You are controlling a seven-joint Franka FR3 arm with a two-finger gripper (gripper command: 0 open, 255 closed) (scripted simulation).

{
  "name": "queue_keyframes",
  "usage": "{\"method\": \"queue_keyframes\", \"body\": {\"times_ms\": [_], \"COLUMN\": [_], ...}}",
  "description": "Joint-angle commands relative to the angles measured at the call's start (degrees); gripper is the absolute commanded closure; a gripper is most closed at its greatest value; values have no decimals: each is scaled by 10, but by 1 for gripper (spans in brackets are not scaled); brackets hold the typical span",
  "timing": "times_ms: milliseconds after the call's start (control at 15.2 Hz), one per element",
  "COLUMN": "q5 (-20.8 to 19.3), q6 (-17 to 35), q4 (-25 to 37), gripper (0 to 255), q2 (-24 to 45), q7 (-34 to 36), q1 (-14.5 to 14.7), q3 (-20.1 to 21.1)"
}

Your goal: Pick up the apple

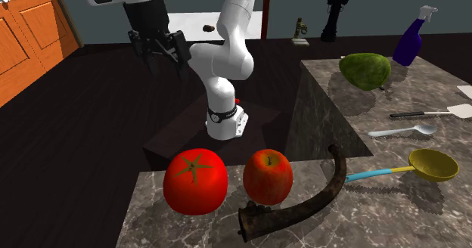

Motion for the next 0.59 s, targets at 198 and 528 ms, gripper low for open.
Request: {"method": "queue_keyframes", "body": {"times_ms": [198, 528], "q5": [36, 94], "q6": [16, 51], "q4": [-16, -21], "gripper": [0, 0], "q2": [-15, -12], "q7": [83, 221], "q1": [0, -2], "q3": [52, 142]}}
